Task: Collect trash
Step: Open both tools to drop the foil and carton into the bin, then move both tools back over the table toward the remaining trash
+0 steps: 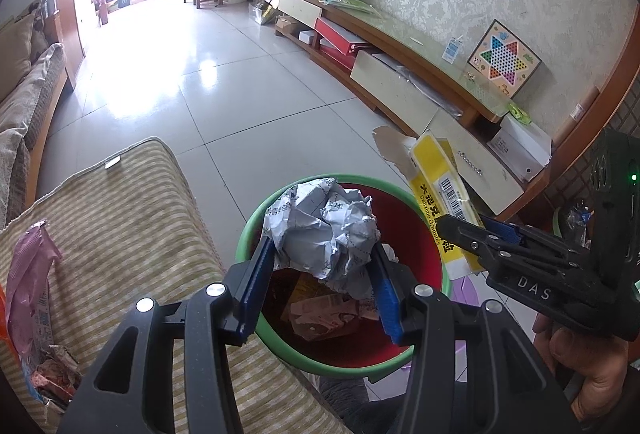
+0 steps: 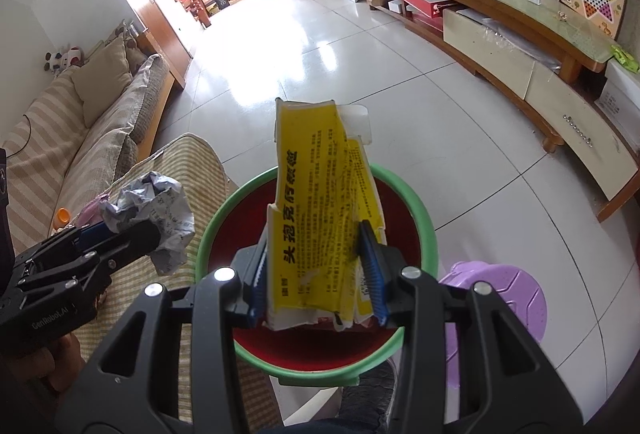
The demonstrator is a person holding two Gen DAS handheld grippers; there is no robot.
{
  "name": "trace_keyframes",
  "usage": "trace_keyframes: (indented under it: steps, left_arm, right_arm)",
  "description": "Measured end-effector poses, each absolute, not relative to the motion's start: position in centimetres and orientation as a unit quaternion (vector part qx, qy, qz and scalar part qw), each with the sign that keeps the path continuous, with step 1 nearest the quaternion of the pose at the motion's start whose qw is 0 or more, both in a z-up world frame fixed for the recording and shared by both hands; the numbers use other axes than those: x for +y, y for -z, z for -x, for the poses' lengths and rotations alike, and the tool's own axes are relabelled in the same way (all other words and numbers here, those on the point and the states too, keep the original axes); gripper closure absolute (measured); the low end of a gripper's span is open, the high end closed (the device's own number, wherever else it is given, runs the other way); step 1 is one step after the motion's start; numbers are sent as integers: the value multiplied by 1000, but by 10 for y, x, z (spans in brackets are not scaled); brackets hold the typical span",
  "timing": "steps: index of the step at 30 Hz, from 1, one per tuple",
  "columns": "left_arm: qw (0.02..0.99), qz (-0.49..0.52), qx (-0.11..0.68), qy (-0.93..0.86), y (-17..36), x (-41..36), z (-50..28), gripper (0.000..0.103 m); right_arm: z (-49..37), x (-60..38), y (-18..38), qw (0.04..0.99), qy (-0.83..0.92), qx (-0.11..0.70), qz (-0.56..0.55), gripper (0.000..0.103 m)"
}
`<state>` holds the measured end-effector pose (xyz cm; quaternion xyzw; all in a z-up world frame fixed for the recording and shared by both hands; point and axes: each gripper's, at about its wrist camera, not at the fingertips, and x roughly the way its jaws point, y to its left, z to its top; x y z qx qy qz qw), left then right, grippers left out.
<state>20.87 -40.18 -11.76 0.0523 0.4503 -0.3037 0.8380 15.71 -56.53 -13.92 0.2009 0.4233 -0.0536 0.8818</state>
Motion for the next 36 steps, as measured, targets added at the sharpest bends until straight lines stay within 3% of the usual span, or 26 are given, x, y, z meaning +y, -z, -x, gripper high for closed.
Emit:
trace_keyframes:
  steps: [7, 8, 9, 10, 13, 21, 36]
  left_arm:
    - [836, -45, 455, 303, 120, -404, -210, 46]
    - [837, -42, 454, 302, 119, -403, -210, 41]
    - [839, -37, 451, 301, 117, -401, -210, 36]
    - [841, -33, 449, 300, 116, -399, -210, 35]
    - [845, -29, 446, 295, 113, -394, -211, 29]
    - [861, -22, 428, 276, 97, -372, -211, 11]
    - [889, 16, 401, 219, 56, -253, -179, 8]
  right_arm:
    - [-163, -567, 144, 877, 46, 434, -200, 59]
    - [-162, -567, 144, 878, 48, 434, -197, 55]
    - [-161, -566, 143, 880, 52, 432, -193, 40]
    - [-161, -566, 141, 881, 55, 429, -191, 31]
    - [-160, -566, 137, 885, 57, 421, -191, 21]
    - [-159, -558, 125, 891, 61, 411, -182, 6]
    - [-158, -458, 96, 901, 9, 411, -139, 5]
